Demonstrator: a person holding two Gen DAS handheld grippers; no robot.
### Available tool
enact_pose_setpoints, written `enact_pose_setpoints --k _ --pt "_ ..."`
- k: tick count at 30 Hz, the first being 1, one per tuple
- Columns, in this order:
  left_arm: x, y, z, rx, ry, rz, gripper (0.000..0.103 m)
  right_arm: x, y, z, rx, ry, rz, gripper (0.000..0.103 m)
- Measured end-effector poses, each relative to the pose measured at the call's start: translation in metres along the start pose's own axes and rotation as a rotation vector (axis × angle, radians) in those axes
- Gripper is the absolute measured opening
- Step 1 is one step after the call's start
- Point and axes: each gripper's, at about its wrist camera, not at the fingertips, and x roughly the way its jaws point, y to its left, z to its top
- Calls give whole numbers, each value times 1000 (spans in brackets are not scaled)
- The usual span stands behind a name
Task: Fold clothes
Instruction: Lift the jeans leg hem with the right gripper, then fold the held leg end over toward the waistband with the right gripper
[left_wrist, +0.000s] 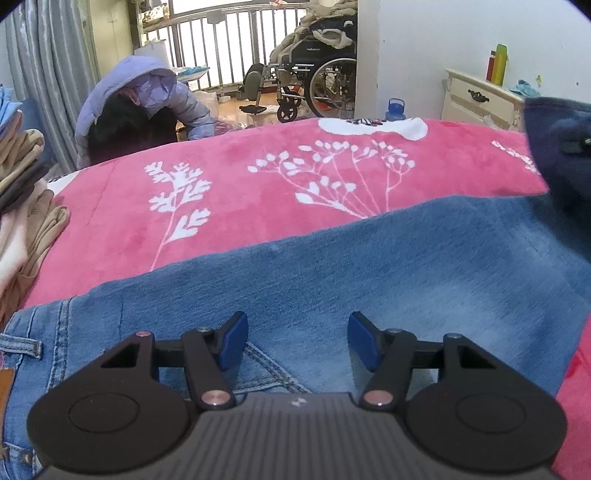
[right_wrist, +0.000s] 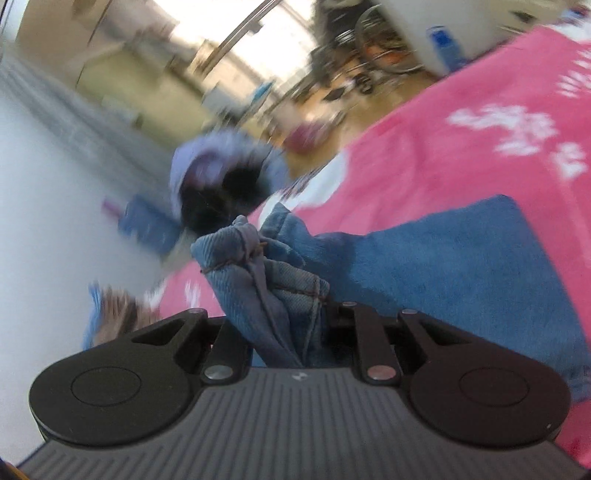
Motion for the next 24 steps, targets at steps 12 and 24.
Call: enact_pose_setpoints --k 12,24 --pt "-48 39 0 -131 -30 1 62 79 144 -35 -508 275 14 14" --pt "-82 98 -40 -205 -11 75 61 143 255 -89 -756 463 105 14"
